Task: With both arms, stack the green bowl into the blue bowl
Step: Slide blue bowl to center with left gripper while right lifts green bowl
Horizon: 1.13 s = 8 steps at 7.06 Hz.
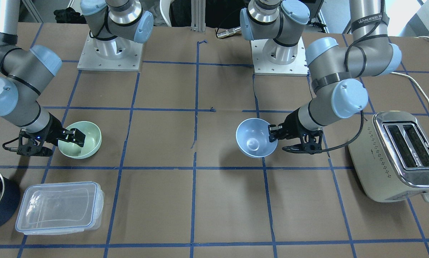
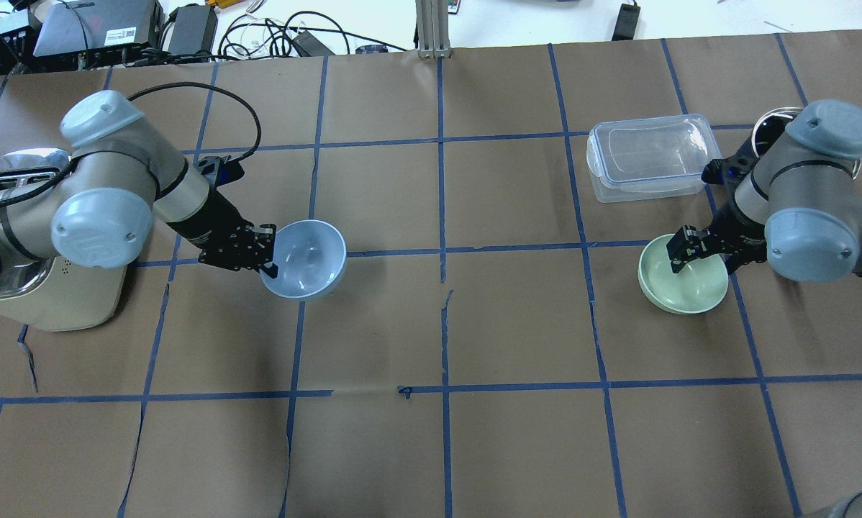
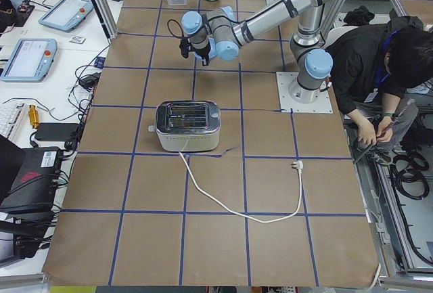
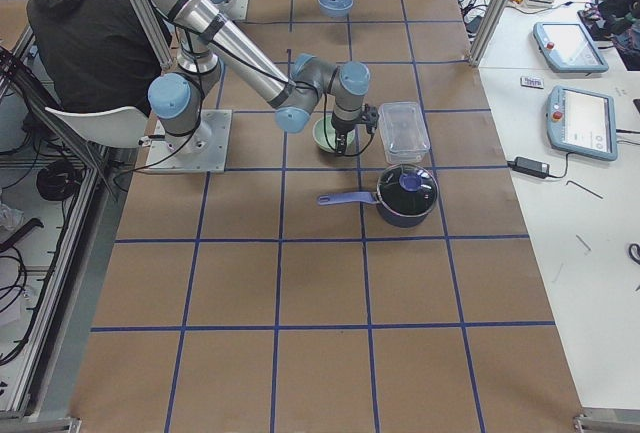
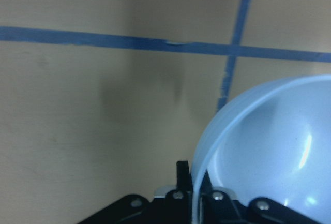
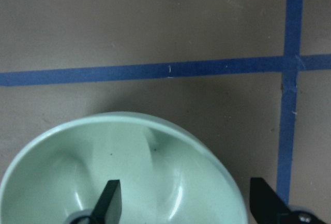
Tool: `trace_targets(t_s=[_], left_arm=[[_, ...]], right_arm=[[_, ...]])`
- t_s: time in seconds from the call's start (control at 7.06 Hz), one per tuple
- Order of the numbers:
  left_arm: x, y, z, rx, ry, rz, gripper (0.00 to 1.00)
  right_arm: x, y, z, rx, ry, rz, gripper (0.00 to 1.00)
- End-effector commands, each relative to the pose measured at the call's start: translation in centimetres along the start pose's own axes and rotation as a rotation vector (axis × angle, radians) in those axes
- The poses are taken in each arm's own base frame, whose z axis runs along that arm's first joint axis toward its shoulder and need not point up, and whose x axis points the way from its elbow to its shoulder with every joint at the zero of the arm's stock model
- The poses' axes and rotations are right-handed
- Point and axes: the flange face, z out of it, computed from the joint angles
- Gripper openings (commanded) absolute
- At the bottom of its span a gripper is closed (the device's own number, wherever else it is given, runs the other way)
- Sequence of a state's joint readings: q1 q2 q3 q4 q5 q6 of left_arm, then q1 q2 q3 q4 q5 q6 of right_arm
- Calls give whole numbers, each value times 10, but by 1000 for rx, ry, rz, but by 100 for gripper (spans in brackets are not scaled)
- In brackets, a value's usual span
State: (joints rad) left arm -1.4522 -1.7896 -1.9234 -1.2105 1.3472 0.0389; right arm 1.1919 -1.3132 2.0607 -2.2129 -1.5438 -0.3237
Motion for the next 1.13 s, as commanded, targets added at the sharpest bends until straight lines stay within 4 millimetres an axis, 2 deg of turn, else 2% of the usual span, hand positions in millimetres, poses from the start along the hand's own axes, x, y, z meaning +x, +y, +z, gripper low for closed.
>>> trace_targets(t_s=[0.0,0.14,0.28,0.42,0.71,0.85,0.99], left_arm=[[95,10,30,87,-17,-115,0],[136,23,42,129,-20,-97,0],[153,25,54,147,-4,-136,0],[161,26,67,141,0,-164,0],[161,23,91,90,1,-169,0],[160,23,94,88,-8,-168,0],[159,23,96,81,-12,-171,11]], right_arm=[[0,1,2,-5,-1,-4,11],[1,1,1,-11,8,-3,0],[1,2,-2,-13,13,-3,0],[1,2,-4,-12,15,0,0],[3,-3,-19,0,19,3,0],[4,-8,-39,-10,10,3,0],[6,-19,-61,-26,0,2,0]])
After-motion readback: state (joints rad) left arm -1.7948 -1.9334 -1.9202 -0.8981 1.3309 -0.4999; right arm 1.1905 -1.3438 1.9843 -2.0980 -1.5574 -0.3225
